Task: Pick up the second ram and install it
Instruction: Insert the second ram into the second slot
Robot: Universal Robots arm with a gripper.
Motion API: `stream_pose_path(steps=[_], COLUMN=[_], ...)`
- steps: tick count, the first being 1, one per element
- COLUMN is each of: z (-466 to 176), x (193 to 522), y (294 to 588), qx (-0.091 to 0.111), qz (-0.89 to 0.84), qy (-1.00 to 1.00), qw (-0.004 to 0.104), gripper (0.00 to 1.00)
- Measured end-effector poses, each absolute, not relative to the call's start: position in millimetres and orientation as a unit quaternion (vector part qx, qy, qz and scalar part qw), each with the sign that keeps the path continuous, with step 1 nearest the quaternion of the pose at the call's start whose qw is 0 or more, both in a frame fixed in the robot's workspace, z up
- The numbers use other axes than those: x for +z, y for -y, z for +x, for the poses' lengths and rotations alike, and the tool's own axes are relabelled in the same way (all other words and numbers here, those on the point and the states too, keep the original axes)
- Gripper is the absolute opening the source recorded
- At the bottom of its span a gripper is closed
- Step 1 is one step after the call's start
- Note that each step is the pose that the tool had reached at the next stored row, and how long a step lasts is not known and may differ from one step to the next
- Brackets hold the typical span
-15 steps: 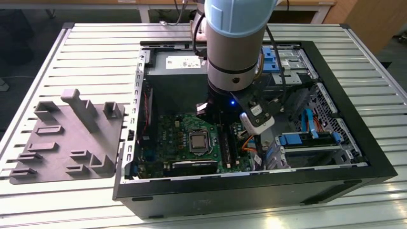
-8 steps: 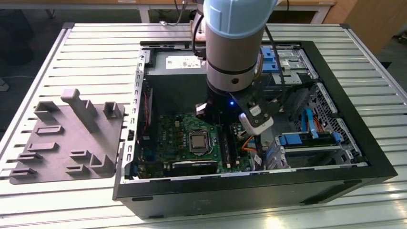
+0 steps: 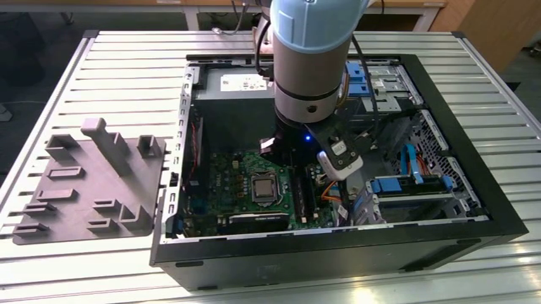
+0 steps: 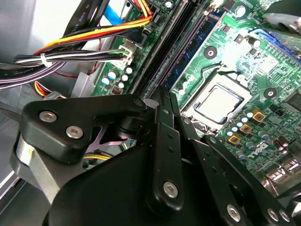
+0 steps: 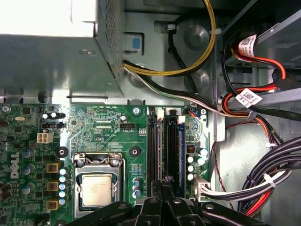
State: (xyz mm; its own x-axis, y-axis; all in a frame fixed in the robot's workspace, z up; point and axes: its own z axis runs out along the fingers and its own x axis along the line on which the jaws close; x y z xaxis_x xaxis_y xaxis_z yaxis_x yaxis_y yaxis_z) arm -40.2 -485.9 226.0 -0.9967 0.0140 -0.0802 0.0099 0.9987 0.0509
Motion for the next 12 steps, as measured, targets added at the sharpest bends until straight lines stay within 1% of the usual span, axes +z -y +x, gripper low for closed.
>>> stream_pose_path(steps=[12], z=[-40.2], x=[224.7], y=[484.9], qx=[0.025], qz=[0.006], qy=[-0.999], qw=[0.040], gripper=[0.12])
